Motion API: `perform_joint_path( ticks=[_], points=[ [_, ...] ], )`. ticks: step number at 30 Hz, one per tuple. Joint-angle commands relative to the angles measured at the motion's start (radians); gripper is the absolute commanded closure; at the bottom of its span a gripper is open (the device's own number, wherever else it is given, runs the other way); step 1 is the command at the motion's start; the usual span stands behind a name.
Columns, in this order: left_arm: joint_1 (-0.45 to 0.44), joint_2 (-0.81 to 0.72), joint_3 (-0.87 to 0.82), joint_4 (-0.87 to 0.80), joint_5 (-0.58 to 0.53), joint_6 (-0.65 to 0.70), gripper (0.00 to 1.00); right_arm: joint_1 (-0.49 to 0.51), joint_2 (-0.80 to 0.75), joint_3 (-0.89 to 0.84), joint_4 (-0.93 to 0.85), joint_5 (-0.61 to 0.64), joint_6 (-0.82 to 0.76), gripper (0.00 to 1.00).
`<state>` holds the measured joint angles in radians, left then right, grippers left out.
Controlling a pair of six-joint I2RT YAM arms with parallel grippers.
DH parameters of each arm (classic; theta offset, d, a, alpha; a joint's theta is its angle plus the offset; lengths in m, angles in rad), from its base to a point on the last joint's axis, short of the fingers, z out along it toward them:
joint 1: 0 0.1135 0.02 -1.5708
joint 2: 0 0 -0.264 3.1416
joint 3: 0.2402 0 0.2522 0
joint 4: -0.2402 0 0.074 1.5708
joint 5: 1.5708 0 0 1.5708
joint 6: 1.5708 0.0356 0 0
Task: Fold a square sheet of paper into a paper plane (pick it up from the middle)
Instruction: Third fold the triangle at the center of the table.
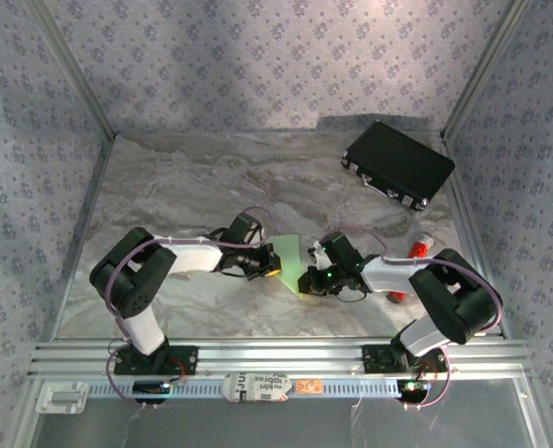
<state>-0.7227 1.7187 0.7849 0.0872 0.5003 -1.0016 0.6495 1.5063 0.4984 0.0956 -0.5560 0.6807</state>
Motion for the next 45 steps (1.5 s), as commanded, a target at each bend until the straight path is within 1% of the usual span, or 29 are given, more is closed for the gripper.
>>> perform_joint_path(
  ticks=[1, 5, 7, 10, 13, 18, 22, 27, 31, 34, 36, 37, 39, 41, 45],
  points=[
    [-0.028, -0.057, 0.036, -0.034, -0.002, 0.013, 0.93, 0.002, 0.029, -0.043, -0.059, 0.058, 0.001, 0.97],
    [-0.064, -0.024, -0.013, 0.104, 0.046, -0.077, 0.93, 0.002, 0.022, -0.030, -0.088, 0.084, 0.000, 0.98],
    [-0.080, -0.004, -0.039, 0.145, 0.048, -0.100, 0.93, 0.001, 0.022, -0.026, -0.098, 0.090, -0.002, 0.98],
    [-0.092, 0.027, -0.051, 0.149, 0.041, -0.094, 0.94, 0.001, 0.025, -0.023, -0.105, 0.093, -0.003, 0.98],
    [-0.083, 0.048, -0.062, 0.118, 0.007, -0.074, 0.94, 0.000, 0.026, -0.023, -0.110, 0.092, -0.005, 0.98],
    [-0.039, 0.048, -0.092, 0.113, -0.016, -0.044, 0.94, 0.002, 0.026, -0.024, -0.124, 0.105, -0.003, 0.99],
    [0.020, 0.039, -0.106, 0.127, 0.007, -0.038, 0.93, 0.002, 0.029, -0.025, -0.132, 0.110, -0.004, 0.99],
    [0.087, 0.010, -0.111, 0.094, 0.020, -0.003, 0.93, 0.002, 0.026, -0.021, -0.151, 0.116, -0.013, 0.99],
    [0.122, -0.025, -0.123, 0.080, 0.029, 0.008, 0.92, 0.001, 0.018, -0.012, -0.165, 0.111, -0.032, 0.99],
    [0.130, -0.063, -0.130, 0.084, 0.036, -0.011, 0.91, 0.002, 0.004, 0.030, -0.266, 0.147, -0.108, 0.99],
    [0.129, -0.092, -0.148, 0.120, 0.034, -0.046, 0.90, 0.000, -0.016, 0.063, -0.356, 0.192, -0.172, 0.99],
    [0.128, -0.107, -0.159, 0.138, 0.035, -0.064, 0.90, -0.004, -0.026, 0.071, -0.375, 0.192, -0.193, 0.99],
    [0.126, -0.136, -0.172, 0.151, 0.036, -0.078, 0.89, -0.015, -0.060, 0.086, -0.385, 0.158, -0.228, 0.98],
    [0.126, -0.162, -0.173, 0.130, 0.035, -0.067, 0.89, -0.018, -0.103, 0.100, -0.376, 0.121, -0.239, 0.95],
    [0.126, -0.207, -0.180, 0.082, 0.020, -0.040, 0.86, -0.033, -0.203, 0.109, -0.345, 0.169, -0.199, 0.83]
  ],
)
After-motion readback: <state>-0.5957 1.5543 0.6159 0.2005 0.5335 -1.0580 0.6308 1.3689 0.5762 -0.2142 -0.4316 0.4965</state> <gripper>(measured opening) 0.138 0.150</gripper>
